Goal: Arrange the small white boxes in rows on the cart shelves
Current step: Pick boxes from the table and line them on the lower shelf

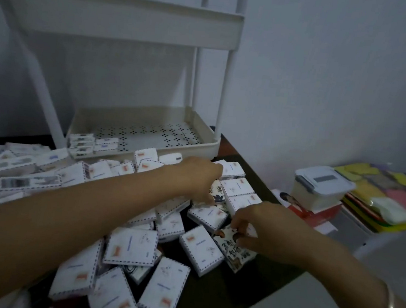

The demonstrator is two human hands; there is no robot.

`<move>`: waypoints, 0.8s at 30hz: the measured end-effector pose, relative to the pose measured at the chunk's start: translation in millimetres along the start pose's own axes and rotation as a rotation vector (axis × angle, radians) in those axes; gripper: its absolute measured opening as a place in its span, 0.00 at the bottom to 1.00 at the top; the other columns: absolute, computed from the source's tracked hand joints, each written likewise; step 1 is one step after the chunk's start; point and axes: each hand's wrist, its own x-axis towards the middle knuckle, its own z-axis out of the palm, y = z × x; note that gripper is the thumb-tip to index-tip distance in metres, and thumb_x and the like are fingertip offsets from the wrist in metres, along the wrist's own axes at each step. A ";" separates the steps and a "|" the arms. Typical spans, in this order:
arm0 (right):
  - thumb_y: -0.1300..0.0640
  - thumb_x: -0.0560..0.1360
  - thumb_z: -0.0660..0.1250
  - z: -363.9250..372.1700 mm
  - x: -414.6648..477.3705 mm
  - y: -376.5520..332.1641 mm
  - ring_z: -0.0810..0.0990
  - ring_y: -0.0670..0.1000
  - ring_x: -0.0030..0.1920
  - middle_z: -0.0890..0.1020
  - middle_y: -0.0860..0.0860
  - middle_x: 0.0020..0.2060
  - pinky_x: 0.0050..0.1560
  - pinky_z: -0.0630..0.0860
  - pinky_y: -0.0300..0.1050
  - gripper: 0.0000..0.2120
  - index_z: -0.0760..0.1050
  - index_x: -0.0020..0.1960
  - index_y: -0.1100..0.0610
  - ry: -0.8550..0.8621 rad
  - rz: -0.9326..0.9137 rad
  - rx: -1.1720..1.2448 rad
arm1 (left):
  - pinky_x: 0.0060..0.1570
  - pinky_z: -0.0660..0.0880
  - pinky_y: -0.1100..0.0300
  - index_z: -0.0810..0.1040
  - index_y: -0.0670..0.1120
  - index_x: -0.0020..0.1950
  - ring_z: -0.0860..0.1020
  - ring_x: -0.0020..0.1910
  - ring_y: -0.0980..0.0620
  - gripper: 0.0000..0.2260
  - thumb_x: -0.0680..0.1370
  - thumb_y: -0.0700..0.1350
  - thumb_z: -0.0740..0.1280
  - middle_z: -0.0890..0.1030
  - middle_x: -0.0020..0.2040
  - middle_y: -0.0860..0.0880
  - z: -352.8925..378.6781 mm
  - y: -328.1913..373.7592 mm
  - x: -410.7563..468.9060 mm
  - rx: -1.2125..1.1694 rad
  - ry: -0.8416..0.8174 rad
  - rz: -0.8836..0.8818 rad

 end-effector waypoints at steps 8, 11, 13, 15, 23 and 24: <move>0.49 0.75 0.69 21.7 0.4 -4.7 0.75 0.49 0.64 0.73 0.49 0.67 0.56 0.76 0.42 0.33 0.57 0.74 0.42 -0.064 0.043 0.125 | 0.32 0.63 0.60 0.70 0.51 0.43 0.71 0.36 0.56 0.16 0.70 0.58 0.74 0.73 0.39 0.56 -3.7 -9.6 -14.6 -0.250 0.236 -0.067; 0.44 0.72 0.71 22.5 0.8 -6.3 0.75 0.48 0.62 0.74 0.47 0.65 0.53 0.73 0.38 0.36 0.57 0.73 0.42 -0.032 0.030 0.166 | 0.33 0.67 0.61 0.72 0.52 0.49 0.75 0.40 0.57 0.15 0.72 0.58 0.72 0.77 0.43 0.56 -8.5 -17.4 -27.1 -0.435 0.248 -0.111; 0.43 0.70 0.73 22.4 2.7 -8.7 0.75 0.47 0.62 0.74 0.46 0.64 0.54 0.74 0.39 0.35 0.60 0.72 0.43 -0.017 0.032 0.225 | 0.35 0.72 0.59 0.70 0.51 0.54 0.77 0.41 0.55 0.17 0.74 0.57 0.71 0.78 0.45 0.55 -11.4 -23.2 -35.5 -0.534 0.256 -0.170; 0.45 0.70 0.74 21.0 5.5 -10.2 0.75 0.46 0.60 0.74 0.45 0.63 0.53 0.76 0.38 0.32 0.64 0.69 0.44 -0.008 0.042 0.304 | 0.37 0.78 0.55 0.67 0.50 0.59 0.80 0.41 0.54 0.17 0.76 0.54 0.68 0.78 0.46 0.52 -12.5 -28.6 -42.6 -0.618 0.224 -0.209; 0.48 0.74 0.69 -8.3 23.9 -13.5 0.74 0.38 0.47 0.77 0.45 0.63 0.46 0.73 0.31 0.26 0.67 0.70 0.43 0.088 0.034 0.467 | 0.45 0.77 0.50 0.68 0.53 0.56 0.79 0.46 0.47 0.05 0.81 0.50 0.58 0.79 0.51 0.47 -18.0 -74.9 -61.4 -0.835 0.270 -0.359; 0.47 0.75 0.68 -12.1 28.7 -16.1 0.74 0.38 0.47 0.76 0.45 0.64 0.44 0.72 0.30 0.26 0.67 0.71 0.44 0.116 0.029 0.471 | 0.40 0.76 0.54 0.68 0.53 0.56 0.78 0.43 0.50 0.04 0.81 0.50 0.58 0.79 0.49 0.48 -19.6 -83.5 -64.2 -0.818 0.309 -0.369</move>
